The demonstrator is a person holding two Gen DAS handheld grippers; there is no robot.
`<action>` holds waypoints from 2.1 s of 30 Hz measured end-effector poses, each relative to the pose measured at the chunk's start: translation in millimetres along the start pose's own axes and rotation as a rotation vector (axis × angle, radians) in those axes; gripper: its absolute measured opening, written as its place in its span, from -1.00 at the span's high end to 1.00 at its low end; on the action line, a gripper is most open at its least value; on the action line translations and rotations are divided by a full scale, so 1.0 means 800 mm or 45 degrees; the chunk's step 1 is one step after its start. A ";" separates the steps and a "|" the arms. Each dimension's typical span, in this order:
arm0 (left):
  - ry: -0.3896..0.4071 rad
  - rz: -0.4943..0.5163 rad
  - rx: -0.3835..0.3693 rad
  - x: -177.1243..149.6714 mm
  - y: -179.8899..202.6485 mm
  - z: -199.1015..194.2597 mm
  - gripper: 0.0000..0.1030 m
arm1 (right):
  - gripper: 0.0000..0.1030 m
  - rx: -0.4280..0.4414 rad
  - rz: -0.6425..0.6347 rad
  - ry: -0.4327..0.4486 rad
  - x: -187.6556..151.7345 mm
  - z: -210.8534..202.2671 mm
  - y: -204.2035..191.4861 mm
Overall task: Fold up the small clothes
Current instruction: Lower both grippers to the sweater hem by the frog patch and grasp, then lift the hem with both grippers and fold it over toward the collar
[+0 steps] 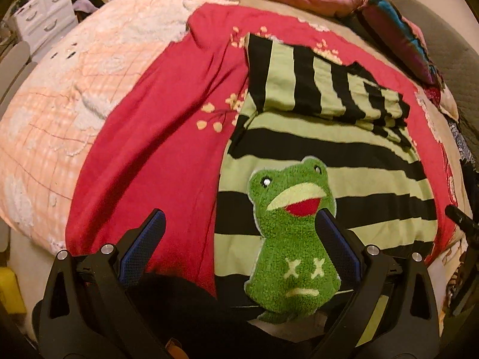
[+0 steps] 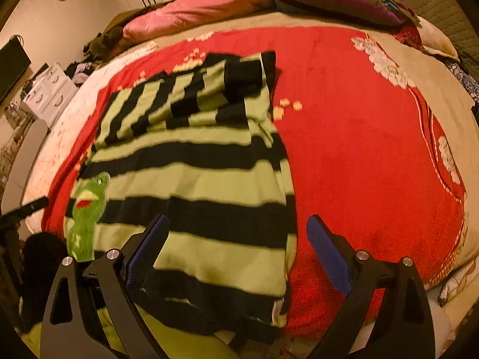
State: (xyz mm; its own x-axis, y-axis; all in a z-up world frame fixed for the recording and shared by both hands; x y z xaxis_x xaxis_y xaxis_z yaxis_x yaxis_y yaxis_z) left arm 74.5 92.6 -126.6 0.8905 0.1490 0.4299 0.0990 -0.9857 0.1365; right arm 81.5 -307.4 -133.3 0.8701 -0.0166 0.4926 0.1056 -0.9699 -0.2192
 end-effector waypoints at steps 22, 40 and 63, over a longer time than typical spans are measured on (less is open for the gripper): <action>-0.389 -0.191 -0.205 -0.041 -0.014 0.072 0.36 | 0.04 0.057 0.039 -0.159 -0.091 0.033 0.018; -0.426 -0.170 -0.293 -0.040 -0.001 0.073 0.96 | 0.50 0.219 0.145 -0.155 -0.082 0.032 0.029; -0.044 -0.299 -0.441 0.124 -0.003 0.067 0.89 | 0.83 0.194 0.213 0.098 0.101 0.048 0.049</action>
State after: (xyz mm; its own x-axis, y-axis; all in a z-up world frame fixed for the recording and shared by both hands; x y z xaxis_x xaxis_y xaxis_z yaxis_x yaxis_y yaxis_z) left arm 186.6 105.6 -131.7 0.8765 0.3580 0.3217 0.1511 -0.8393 0.5222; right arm 174.5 -337.4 -134.0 0.8428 -0.1980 0.5005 0.0398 -0.9044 -0.4248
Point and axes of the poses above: each gripper's, at about its wrist camera, not at the fingertips, and z roughly the way its jaws point, y to its right, x to its top, the point moved 8 cm from there along z, roughly the way its jaws point, and after that the axes turned 1 degree about y, right-handed, at the moved point
